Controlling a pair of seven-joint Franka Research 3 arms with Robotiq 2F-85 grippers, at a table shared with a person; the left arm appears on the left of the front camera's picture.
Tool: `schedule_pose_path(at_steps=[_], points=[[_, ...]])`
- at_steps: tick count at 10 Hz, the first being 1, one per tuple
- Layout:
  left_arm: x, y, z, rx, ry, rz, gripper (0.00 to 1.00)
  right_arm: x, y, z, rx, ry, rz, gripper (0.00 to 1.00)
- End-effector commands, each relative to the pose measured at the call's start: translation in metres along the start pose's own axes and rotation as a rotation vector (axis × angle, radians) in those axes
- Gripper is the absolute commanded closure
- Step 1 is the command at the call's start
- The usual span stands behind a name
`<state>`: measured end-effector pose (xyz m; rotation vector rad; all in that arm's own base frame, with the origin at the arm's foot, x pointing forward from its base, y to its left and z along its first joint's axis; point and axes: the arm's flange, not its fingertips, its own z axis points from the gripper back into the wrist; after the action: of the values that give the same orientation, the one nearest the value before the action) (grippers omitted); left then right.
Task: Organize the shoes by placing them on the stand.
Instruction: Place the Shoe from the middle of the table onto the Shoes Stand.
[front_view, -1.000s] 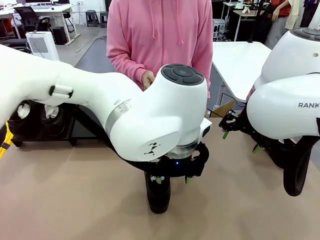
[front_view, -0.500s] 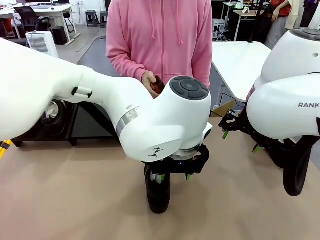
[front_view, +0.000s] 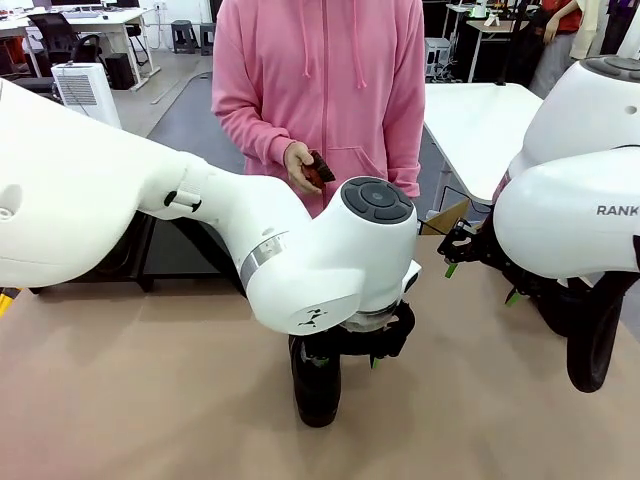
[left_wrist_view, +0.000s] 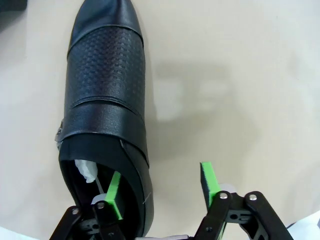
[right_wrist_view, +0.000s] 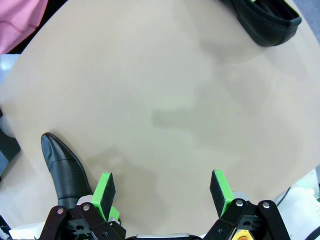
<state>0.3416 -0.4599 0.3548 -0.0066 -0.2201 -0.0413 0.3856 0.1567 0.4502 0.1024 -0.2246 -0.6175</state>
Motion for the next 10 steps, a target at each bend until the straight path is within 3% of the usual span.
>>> schedule_pose_path(at_steps=[1,4,10], points=[[0.001,0.001,-0.006,0.013,-0.05,0.013,0.47,0.001,-0.001,0.001,-0.002,-0.007,0.003,0.0],[0.003,0.007,-0.009,0.036,-0.063,0.025,1.0,0.001,-0.001,0.001,-0.002,-0.007,0.003,0.0],[0.003,0.017,-0.018,0.058,-0.031,0.033,1.0,0.001,-0.001,0.001,-0.002,-0.007,0.003,0.0]])
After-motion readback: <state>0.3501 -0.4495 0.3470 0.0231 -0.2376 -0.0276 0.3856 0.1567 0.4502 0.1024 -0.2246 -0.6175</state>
